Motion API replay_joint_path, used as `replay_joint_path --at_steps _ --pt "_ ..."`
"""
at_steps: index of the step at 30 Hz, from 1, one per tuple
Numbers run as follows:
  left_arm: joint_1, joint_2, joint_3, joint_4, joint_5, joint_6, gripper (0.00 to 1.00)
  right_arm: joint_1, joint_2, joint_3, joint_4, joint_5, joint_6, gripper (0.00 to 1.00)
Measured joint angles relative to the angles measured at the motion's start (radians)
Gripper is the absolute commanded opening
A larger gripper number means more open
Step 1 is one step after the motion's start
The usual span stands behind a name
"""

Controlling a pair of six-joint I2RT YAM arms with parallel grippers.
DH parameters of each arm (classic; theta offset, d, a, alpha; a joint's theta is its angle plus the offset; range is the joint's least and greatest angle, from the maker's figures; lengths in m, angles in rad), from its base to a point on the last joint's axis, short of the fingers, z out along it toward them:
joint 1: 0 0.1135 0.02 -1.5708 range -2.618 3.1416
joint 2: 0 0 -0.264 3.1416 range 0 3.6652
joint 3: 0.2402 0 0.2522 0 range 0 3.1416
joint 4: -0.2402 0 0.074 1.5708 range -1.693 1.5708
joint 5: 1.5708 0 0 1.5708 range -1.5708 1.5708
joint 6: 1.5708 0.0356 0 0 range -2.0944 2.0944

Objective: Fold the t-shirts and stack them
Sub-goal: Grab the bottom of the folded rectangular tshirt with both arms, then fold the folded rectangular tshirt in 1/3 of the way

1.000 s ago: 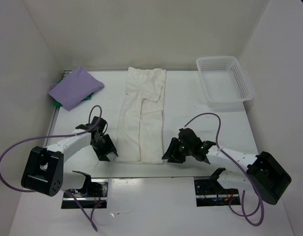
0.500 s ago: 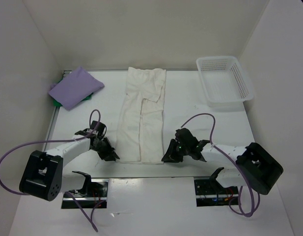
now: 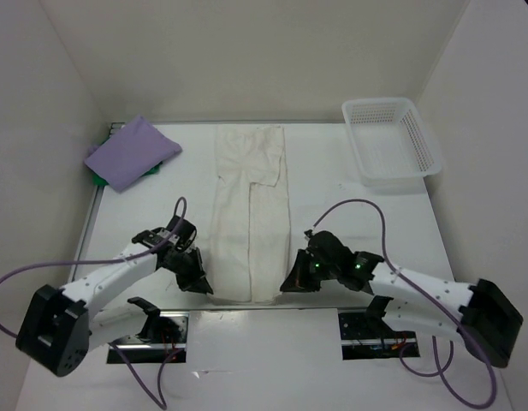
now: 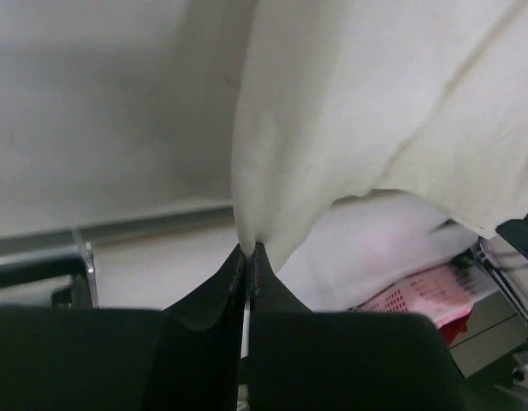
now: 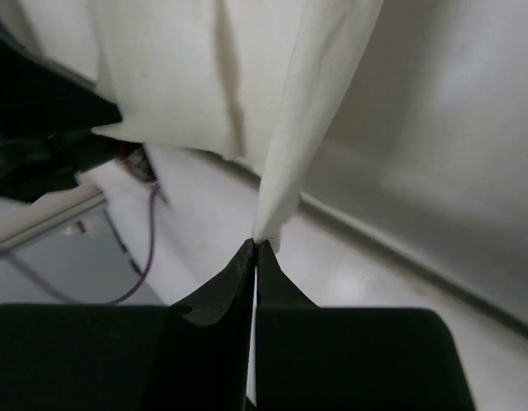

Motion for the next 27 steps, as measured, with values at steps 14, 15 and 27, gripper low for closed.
replay_joint_path --at_steps 14,15,27 --pt "0.065 -0.037 0.267 -0.122 -0.006 -0.004 0.01 -0.334 -0.134 0.08 -0.274 -0.086 -0.108 0.0" --pt "0.071 -0.016 0.274 -0.087 -0.006 -0.005 0.01 -0.38 -0.106 0.101 -0.275 -0.089 -0.134 0.0" --pt "0.239 0.39 0.543 0.182 -0.082 0.047 0.02 -0.508 0.412 0.512 -0.188 -0.042 -0.401 0.0"
